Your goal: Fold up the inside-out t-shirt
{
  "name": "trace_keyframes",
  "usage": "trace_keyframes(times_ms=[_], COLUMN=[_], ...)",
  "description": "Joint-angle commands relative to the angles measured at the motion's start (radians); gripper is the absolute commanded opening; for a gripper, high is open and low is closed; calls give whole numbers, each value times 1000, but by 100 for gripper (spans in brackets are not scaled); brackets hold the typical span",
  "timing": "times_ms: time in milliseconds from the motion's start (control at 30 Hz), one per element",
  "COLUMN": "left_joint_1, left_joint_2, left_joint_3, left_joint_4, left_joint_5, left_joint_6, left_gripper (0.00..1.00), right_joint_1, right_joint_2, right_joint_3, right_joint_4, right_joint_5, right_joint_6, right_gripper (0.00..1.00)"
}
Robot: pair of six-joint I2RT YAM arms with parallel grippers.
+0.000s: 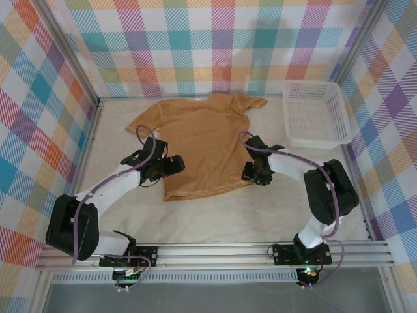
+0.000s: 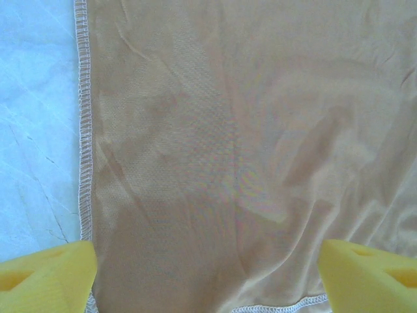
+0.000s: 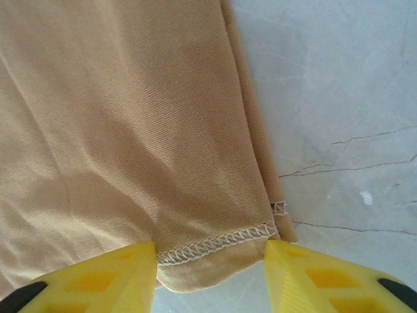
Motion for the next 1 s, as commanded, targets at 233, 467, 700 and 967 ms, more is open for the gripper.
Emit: trace_keyframes(times_ms=[233,467,700,967], left_joint_1=[1,0,-70,-319], left_joint_2=[-9,-13,-112,-221], left_joint_3=[8,5,-78,-336], left_joint_4=[-40,-35,209,709], left_joint_5=[-16,-17,105,-30], left_joint_6=[11,35,147,382], left_gripper=[88,88,89,94], right_joint_1=[2,1,1,-1], right_joint_2=[14,-18,-90,-116], right_joint_3=[31,89,170,220], right_joint_4=[-12,-68,-100,-64], right_joint_5=[37,38,-40,-159], right_joint_6=[-6,-27,-21,13], right_gripper=[0,0,0,0])
